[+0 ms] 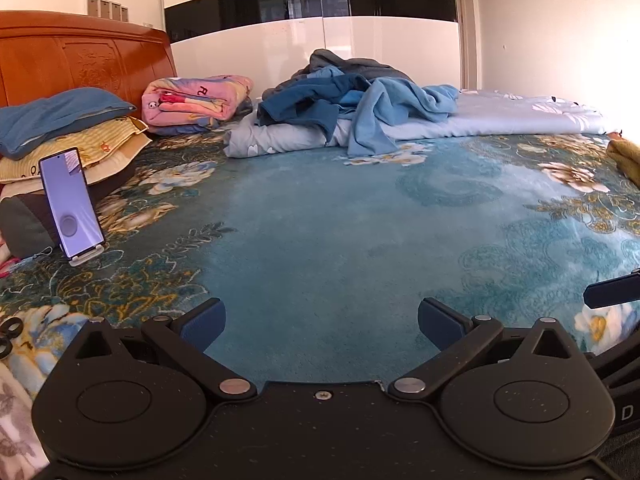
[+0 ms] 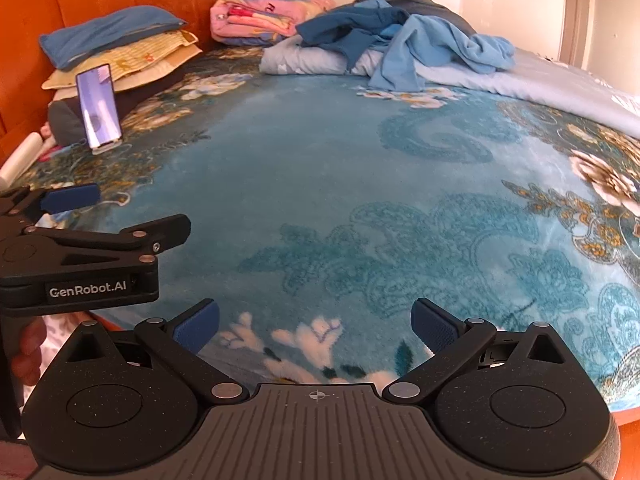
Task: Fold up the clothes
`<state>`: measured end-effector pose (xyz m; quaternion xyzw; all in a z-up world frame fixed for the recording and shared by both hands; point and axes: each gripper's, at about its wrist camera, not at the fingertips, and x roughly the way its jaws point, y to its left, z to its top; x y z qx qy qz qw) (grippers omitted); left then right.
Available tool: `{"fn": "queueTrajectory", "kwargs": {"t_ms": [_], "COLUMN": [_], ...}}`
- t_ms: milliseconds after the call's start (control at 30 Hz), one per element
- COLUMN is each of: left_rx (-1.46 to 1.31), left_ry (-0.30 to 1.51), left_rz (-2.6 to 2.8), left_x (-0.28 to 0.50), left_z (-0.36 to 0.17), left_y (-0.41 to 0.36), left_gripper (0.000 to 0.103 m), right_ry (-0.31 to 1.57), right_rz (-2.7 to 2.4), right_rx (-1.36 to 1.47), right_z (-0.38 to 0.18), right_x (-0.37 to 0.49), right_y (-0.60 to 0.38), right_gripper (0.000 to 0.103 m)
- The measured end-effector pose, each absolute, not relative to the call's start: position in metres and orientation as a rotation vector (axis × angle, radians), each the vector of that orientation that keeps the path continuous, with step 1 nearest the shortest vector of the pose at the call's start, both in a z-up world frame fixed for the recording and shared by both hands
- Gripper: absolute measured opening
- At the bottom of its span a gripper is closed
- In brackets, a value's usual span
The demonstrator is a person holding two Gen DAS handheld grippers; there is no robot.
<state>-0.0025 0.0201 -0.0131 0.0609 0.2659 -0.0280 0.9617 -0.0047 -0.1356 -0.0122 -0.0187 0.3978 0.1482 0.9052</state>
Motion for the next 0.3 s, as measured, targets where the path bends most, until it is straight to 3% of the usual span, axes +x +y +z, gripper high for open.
{"fn": "queueTrajectory", "kwargs": {"t_ms": [300], "left_rx": [0.13], "left_ry": [0.577], "left_rz": [-0.06], "left_x": [0.0003], "left_z": [-0.0191], "left_y": [0.0198], "left_gripper": [0.102], "right_ry": [0.833], "right_rz": [0.305], "right_rx": [-0.027], "right_z": [-0.0173], "right_x": [-0.0049], "right_y": [-0.139], "right_gripper": [0.103]}}
